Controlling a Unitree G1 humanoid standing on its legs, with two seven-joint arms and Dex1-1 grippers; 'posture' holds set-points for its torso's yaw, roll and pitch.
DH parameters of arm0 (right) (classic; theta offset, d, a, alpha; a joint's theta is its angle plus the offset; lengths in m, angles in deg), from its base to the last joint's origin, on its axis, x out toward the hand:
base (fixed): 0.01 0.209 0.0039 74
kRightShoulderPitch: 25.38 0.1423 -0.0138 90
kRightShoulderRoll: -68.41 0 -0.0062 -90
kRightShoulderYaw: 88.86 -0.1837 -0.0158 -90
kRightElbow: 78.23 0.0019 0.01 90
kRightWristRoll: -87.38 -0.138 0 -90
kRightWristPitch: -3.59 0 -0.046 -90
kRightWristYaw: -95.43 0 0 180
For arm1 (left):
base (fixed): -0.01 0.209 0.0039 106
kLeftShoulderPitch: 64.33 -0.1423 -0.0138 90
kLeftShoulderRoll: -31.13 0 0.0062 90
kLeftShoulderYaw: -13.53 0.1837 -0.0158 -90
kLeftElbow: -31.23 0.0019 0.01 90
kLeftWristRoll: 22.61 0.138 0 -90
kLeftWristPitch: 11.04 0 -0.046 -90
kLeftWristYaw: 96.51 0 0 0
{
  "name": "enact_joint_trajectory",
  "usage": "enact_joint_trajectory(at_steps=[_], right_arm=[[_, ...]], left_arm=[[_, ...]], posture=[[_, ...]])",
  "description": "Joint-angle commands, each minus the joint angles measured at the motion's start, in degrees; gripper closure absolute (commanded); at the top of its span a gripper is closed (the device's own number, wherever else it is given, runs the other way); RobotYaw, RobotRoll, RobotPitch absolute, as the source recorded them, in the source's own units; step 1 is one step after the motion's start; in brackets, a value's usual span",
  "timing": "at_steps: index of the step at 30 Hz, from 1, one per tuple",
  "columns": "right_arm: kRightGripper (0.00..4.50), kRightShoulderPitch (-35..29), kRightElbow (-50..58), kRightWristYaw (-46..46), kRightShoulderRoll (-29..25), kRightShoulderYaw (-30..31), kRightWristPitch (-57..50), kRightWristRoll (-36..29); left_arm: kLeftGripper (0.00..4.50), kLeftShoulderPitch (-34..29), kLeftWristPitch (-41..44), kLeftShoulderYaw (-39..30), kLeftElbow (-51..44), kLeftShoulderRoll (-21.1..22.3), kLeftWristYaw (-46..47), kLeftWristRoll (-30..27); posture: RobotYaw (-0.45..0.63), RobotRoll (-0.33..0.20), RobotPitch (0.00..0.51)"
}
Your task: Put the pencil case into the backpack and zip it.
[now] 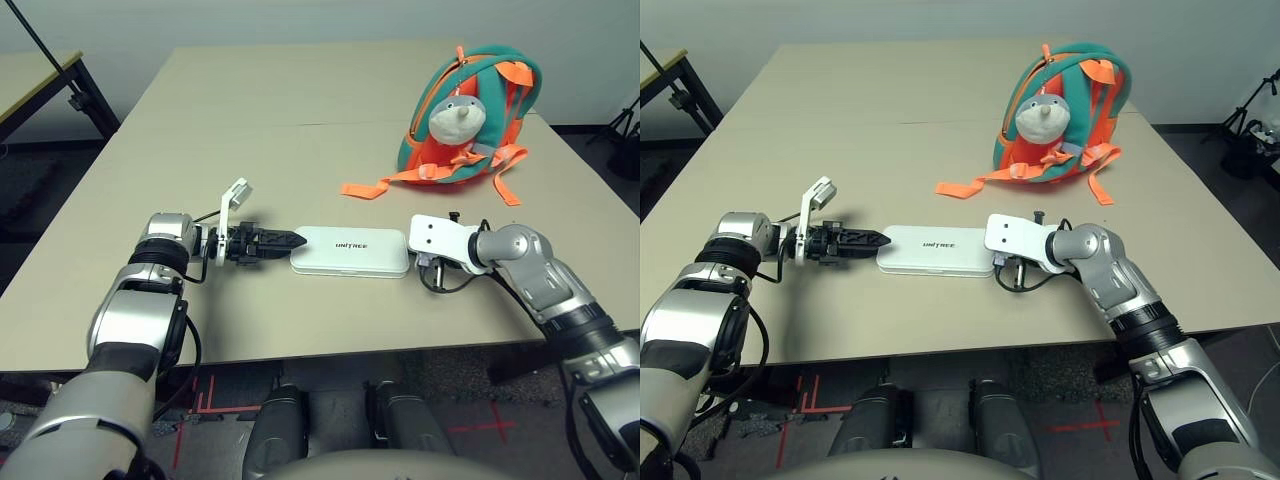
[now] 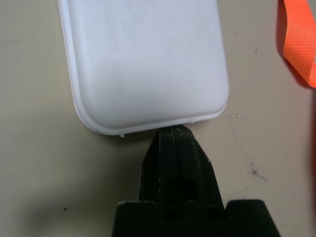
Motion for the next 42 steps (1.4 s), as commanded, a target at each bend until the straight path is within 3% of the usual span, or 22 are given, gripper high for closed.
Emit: enact_joint_trajectory(at_steps=[1, 13, 23, 26, 30, 32, 37, 40, 42], right_arm=[[4.45, 1.93, 1.69, -0.84, 2.98, 3.29, 0.46, -0.47], [4.45, 2.78, 1.22, -0.71, 5.90, 5.15, 0.42, 0.41], [4.45, 1.90, 0.31, -0.38, 2.79, 3.47, 1.44, -0.12], [4.50, 1.14, 0.16, -0.01, 1.62, 2.94, 1.43, -0.59], [4.50, -0.26, 0.44, 1.09, 0.59, 1.05, 0.20, -1.79], [4.50, -1.25, 0.35, 2.00, -0.24, -0.40, -0.51, -2.61], [4.50, -4.15, -0.16, 7.04, -2.48, -7.66, -3.71, -5.08], [3.84, -5.65, 0.28, 12.16, -1.63, -14.70, -7.50, -8.46], [3.15, -6.96, 1.44, 15.01, -1.01, -19.73, -10.53, -11.31]], left_arm=[[0.00, -1.41, 0.20, 2.68, 2.41, 0.04, 1.97, 3.89], [0.00, -1.10, -0.51, 2.47, 2.88, -0.08, 1.61, 4.58], [0.00, -1.76, -4.88, 0.41, 2.15, -0.56, 0.11, 3.01], [0.61, -1.81, -5.15, -0.37, 2.62, -0.61, 1.55, 3.19], [2.09, -2.22, -5.57, -1.61, 2.13, -0.83, 2.09, 2.51], [2.55, -2.43, -5.98, -3.31, 1.86, -1.09, 3.56, 1.72], [2.89, -2.87, -9.93, -9.69, 0.64, -2.16, 8.21, -1.63], [2.91, -2.16, -10.50, -14.48, 0.19, -2.55, 11.18, -4.49], [2.98, -2.39, -9.73, -16.55, -2.08, -2.65, 10.82, -6.43]], posture=[[0.11, 0.000, 0.079], [0.11, 0.000, 0.078], [0.11, 0.000, 0.079], [0.11, 0.000, 0.081], [0.12, 0.000, 0.082], [0.12, 0.000, 0.082], [0.11, 0.000, 0.081], [0.11, 0.000, 0.081], [0.10, 0.000, 0.080]])
